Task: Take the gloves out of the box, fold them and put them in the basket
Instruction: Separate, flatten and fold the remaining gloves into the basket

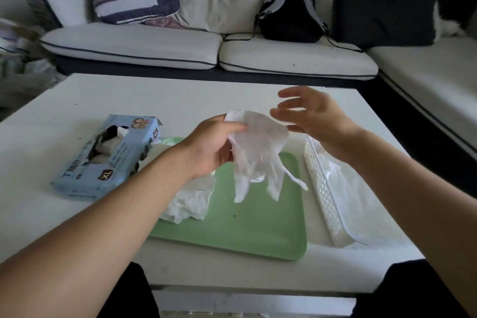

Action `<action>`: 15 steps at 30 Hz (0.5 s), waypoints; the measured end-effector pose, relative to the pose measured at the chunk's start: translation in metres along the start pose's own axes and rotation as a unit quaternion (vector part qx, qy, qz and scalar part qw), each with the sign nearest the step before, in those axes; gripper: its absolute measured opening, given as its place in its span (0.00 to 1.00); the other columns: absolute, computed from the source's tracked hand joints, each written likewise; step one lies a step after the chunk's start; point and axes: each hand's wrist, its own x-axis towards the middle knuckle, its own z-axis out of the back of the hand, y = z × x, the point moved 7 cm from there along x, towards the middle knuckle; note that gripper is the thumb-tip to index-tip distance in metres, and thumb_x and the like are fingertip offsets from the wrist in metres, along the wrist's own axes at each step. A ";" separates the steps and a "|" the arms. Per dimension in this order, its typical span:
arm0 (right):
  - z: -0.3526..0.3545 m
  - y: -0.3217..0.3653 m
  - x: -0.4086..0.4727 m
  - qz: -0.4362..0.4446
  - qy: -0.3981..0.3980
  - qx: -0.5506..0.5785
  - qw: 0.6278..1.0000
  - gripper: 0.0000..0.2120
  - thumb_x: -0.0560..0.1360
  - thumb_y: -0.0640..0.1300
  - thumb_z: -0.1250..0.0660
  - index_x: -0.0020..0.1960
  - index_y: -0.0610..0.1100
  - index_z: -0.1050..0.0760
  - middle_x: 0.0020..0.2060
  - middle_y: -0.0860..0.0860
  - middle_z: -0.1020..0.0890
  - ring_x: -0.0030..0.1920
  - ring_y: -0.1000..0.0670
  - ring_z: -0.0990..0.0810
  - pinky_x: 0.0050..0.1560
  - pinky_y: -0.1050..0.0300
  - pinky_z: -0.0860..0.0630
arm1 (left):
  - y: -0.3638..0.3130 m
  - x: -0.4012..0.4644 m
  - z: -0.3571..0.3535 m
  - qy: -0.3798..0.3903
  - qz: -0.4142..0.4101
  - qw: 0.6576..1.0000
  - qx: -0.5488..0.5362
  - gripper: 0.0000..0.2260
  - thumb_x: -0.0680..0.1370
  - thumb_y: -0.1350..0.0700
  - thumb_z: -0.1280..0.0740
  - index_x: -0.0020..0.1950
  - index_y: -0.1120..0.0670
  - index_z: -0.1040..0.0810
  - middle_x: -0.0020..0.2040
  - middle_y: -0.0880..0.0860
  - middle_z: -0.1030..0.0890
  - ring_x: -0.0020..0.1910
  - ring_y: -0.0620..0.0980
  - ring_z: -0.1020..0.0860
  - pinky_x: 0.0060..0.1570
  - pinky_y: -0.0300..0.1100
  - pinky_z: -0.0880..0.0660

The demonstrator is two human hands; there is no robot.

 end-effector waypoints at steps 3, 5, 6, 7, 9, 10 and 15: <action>-0.020 -0.024 -0.011 -0.110 0.163 0.064 0.978 0.27 0.71 0.53 0.27 0.68 0.44 0.24 0.58 0.46 0.18 0.57 0.46 0.17 0.57 0.48 0.20 | 0.004 -0.004 -0.004 0.072 0.062 0.994 -0.063 0.14 0.83 0.55 0.41 0.62 0.57 0.20 0.55 0.57 0.15 0.51 0.56 0.16 0.54 0.51 0.21; -0.026 -0.027 -0.014 -0.131 0.189 0.139 0.963 0.26 0.74 0.49 0.29 0.68 0.36 0.25 0.61 0.41 0.19 0.59 0.42 0.19 0.62 0.45 0.22 | 0.008 -0.003 -0.005 0.102 0.078 0.990 -0.050 0.16 0.80 0.51 0.38 0.63 0.57 0.19 0.60 0.58 0.16 0.57 0.58 0.18 0.63 0.56 0.25; -0.025 -0.025 -0.012 -0.128 0.178 0.167 0.961 0.25 0.75 0.46 0.29 0.67 0.34 0.25 0.63 0.39 0.20 0.61 0.41 0.20 0.64 0.45 0.23 | 0.010 -0.002 -0.004 0.106 0.079 0.991 -0.037 0.18 0.79 0.50 0.36 0.64 0.57 0.20 0.61 0.59 0.17 0.59 0.60 0.19 0.68 0.60 0.28; -0.022 -0.023 -0.009 -0.123 0.167 0.187 0.960 0.24 0.75 0.44 0.29 0.67 0.33 0.25 0.63 0.39 0.20 0.61 0.41 0.20 0.65 0.46 0.23 | 0.010 -0.001 -0.002 0.106 0.074 0.991 -0.026 0.19 0.78 0.50 0.35 0.65 0.57 0.20 0.61 0.58 0.17 0.60 0.60 0.20 0.71 0.61 0.32; -0.016 -0.017 -0.006 -0.113 0.153 0.196 0.962 0.21 0.75 0.41 0.31 0.66 0.33 0.24 0.62 0.39 0.19 0.61 0.41 0.19 0.62 0.47 0.21 | 0.007 0.001 -0.001 0.114 0.049 0.992 -0.012 0.20 0.79 0.51 0.34 0.69 0.57 0.22 0.63 0.58 0.18 0.63 0.59 0.21 0.71 0.59 0.32; -0.013 -0.015 -0.006 -0.109 0.159 0.188 0.963 0.20 0.76 0.40 0.31 0.66 0.34 0.24 0.62 0.39 0.19 0.61 0.41 0.19 0.61 0.47 0.21 | 0.005 0.002 -0.001 0.123 0.032 0.992 -0.001 0.20 0.80 0.51 0.34 0.70 0.57 0.23 0.64 0.57 0.19 0.64 0.58 0.21 0.69 0.57 0.30; -0.026 -0.021 -0.028 -0.144 0.268 0.116 0.945 0.15 0.77 0.38 0.34 0.63 0.37 0.22 0.57 0.42 0.17 0.58 0.42 0.17 0.55 0.50 0.18 | 0.008 -0.002 0.000 0.135 0.002 0.974 0.183 0.12 0.80 0.55 0.31 0.63 0.53 0.18 0.55 0.55 0.14 0.48 0.52 0.16 0.48 0.47 0.20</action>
